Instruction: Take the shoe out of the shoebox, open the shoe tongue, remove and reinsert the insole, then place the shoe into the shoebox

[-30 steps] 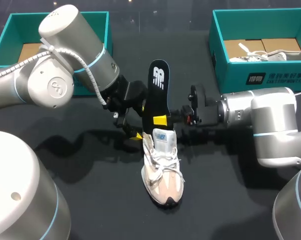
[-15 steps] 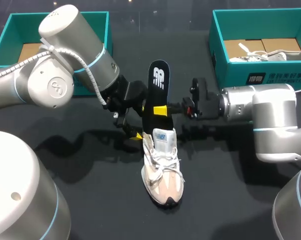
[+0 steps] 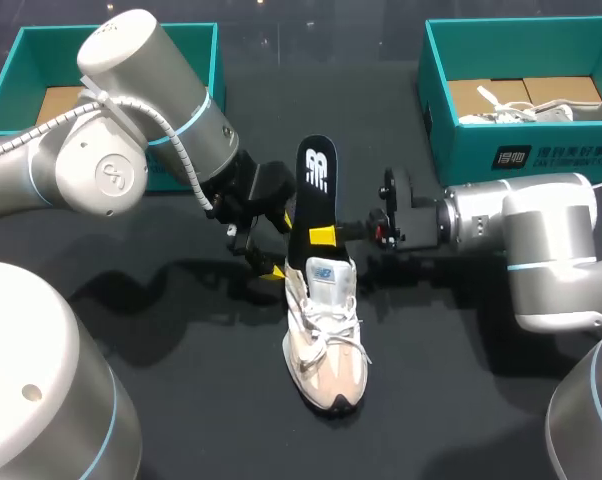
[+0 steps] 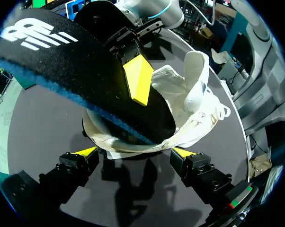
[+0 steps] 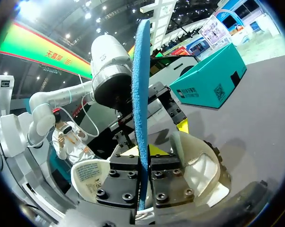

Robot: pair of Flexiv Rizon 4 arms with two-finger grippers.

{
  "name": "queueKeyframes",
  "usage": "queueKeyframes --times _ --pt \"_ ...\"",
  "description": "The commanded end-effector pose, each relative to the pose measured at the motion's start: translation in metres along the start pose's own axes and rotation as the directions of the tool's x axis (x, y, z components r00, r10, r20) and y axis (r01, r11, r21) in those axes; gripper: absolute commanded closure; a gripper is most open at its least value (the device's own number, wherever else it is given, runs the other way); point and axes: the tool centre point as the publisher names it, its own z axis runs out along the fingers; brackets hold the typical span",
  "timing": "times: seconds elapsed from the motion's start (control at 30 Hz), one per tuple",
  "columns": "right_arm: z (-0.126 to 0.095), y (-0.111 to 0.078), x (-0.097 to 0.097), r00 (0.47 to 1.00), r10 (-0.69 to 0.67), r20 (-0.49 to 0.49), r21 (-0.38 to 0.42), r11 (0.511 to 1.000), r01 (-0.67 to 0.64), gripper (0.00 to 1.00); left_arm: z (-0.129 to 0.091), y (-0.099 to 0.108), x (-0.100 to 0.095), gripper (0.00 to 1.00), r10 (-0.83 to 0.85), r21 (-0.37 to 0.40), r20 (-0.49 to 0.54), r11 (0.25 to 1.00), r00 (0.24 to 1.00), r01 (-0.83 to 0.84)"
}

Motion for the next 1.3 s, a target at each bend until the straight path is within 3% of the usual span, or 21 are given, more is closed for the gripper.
queueKeyframes --times 0.03,0.27,0.47,0.63,0.77,0.97,1.3 --pt "-0.003 -0.014 0.004 1.0 0.017 -0.004 0.011 1.0 -0.017 1.0 0.001 0.0 0.0 0.0 0.001 0.0 -0.001 1.0 1.0 -0.001" --pt "-0.003 -0.033 0.009 0.998 0.061 -0.011 0.031 0.998 -0.06 1.0 0.001 0.0 0.0 0.0 0.001 0.0 -0.001 1.0 1.0 -0.001" --pt "-0.002 -0.032 0.013 0.999 0.054 -0.011 0.026 0.998 -0.053 0.99 0.001 0.0 0.0 0.0 0.001 0.0 -0.001 1.0 1.0 -0.001" --pt "0.0 -0.025 0.015 1.0 0.02 -0.018 0.019 1.0 -0.02 0.66 0.001 0.0 0.0 0.0 0.001 0.0 -0.001 1.0 1.0 -0.001" --pt "0.002 -0.016 0.018 1.0 -0.017 -0.021 0.021 1.0 0.017 0.58 0.001 0.0 0.0 0.0 0.001 0.0 -0.001 1.0 1.0 -0.001" --pt "0.002 -0.003 0.02 0.997 -0.067 -0.029 -0.001 0.998 0.067 0.61 0.001 0.0 0.0 0.0 0.001 0.0 -0.001 1.0 1.0 -0.001" --pt "0.0 0.014 0.011 0.998 -0.061 0.004 -0.104 0.993 0.061 0.69 0.001 0.0 0.0 0.0 0.001 0.0 -0.001 1.0 1.0 -0.001"
